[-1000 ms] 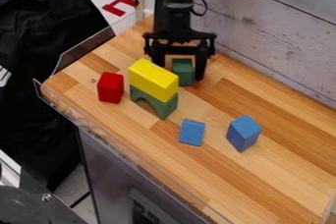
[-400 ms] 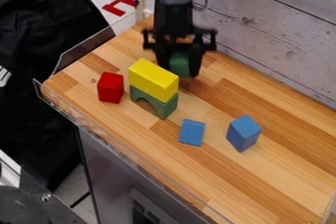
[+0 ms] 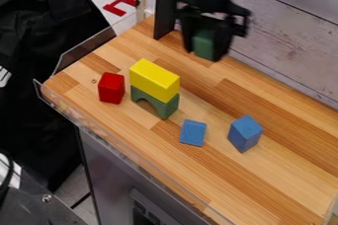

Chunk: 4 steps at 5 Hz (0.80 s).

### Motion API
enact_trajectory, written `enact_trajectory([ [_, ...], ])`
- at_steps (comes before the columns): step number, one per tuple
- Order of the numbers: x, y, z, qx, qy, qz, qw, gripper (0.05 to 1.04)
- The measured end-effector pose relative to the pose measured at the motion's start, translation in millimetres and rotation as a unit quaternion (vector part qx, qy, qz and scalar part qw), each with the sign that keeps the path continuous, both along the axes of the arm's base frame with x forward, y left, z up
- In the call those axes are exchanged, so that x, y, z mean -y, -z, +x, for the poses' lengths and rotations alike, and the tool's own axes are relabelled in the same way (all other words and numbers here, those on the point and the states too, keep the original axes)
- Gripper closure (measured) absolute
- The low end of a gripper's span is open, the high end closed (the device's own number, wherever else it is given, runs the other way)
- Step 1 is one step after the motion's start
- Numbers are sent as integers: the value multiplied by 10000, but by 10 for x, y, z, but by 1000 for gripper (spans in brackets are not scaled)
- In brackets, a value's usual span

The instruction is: Put the green the cube at the top of the blue cube

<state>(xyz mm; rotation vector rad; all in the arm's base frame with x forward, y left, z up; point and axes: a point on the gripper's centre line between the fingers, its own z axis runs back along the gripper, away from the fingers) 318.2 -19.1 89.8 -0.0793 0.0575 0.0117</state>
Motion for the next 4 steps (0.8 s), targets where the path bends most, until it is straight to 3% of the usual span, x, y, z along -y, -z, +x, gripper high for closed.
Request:
enact_trajectory([
  [2,421,71,-121,-73,1016,173,9947,484],
  [4,538,266,-416,-218,1079,-114,9939,484],
])
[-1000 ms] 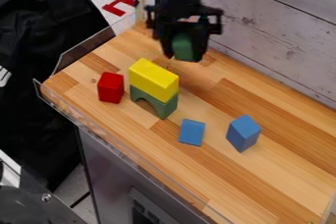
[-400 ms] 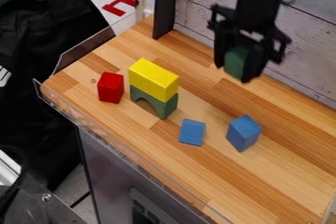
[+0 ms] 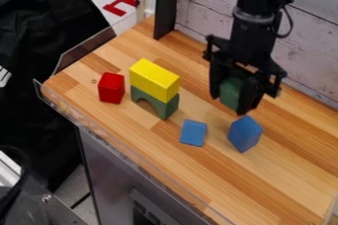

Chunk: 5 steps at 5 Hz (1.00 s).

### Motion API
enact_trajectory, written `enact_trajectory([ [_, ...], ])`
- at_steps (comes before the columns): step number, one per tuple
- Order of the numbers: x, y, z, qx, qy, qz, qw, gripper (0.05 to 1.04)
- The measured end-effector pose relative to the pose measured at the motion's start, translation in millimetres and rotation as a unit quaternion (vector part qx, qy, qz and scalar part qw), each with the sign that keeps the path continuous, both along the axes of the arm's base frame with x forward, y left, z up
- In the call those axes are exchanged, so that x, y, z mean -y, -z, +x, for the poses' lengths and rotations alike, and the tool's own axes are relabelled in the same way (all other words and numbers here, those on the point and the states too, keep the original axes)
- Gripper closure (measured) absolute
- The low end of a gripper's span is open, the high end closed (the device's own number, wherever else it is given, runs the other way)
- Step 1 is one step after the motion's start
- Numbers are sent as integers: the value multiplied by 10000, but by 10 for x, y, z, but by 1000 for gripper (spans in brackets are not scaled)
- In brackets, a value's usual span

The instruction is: Put the green the cube at the top of the blue cube

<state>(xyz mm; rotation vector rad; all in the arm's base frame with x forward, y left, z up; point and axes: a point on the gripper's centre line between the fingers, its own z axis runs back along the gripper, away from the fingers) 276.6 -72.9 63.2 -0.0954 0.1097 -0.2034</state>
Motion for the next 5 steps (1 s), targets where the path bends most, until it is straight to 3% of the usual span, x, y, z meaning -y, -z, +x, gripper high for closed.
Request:
enact_trajectory([
  [2,136,80,-56,85,134,-43,9999,484],
  [4,218,158,11,172,256,241,9992,484],
  [5,225,199,11,113,224,269,9993,484],
])
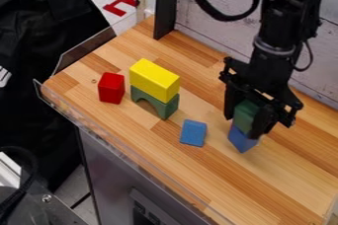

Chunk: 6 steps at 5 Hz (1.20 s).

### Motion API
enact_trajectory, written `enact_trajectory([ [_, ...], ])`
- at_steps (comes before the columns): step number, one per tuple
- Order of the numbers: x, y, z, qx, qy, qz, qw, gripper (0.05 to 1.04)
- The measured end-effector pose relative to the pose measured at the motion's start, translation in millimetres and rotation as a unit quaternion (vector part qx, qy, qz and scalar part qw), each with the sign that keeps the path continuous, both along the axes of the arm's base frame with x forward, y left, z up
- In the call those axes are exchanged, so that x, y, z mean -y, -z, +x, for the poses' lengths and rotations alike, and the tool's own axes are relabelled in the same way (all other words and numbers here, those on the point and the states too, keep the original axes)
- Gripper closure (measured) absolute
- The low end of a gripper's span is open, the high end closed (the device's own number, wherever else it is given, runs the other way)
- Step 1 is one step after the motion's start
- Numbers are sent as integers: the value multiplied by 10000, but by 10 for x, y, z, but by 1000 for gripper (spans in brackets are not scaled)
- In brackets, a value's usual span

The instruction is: Put the green the cube at the top of the blue cube

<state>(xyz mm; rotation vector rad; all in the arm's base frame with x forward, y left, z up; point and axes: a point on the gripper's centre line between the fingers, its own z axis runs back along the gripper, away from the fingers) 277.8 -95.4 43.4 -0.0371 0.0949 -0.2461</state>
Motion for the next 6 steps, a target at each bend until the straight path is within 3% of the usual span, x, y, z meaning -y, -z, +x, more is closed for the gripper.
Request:
enact_trajectory([
  [2,-22,54,20,-60,-100,24,9999,484],
  [3,-42,63,30,-127,-181,47,9997,415],
  [4,-44,56,30,-145,-222,48,9996,151],
  [5,-50,28,36,-132,-376,-61,9992,77],
  [6,-150,-255,50,159,-621,-309,9975,83],
])
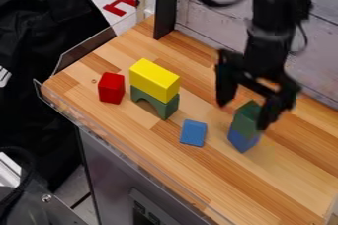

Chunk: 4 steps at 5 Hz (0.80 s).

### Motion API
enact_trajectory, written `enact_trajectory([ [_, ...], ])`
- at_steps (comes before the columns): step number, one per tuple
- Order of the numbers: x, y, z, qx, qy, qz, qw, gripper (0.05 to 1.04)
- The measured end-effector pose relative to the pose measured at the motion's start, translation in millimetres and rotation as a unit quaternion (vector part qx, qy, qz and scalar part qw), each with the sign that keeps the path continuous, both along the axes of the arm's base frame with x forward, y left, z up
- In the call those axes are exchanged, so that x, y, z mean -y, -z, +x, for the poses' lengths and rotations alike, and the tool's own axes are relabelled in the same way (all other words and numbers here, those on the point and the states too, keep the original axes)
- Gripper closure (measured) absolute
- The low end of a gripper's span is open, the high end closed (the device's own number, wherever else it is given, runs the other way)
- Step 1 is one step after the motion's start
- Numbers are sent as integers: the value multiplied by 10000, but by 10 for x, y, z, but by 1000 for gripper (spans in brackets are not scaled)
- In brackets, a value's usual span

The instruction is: Put the green the cube at the top of the blue cube

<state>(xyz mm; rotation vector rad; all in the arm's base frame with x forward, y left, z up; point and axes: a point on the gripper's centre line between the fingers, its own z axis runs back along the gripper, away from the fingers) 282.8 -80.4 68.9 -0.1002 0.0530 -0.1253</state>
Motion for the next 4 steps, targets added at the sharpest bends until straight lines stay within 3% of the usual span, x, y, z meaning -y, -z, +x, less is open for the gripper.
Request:
enact_trajectory([
  [2,-297,-882,-118,912,-395,-532,9936,83],
  [3,-450,-929,-118,999,-421,-286,9937,83],
  [4,-648,-690,-21,750,-467,407,9953,83],
])
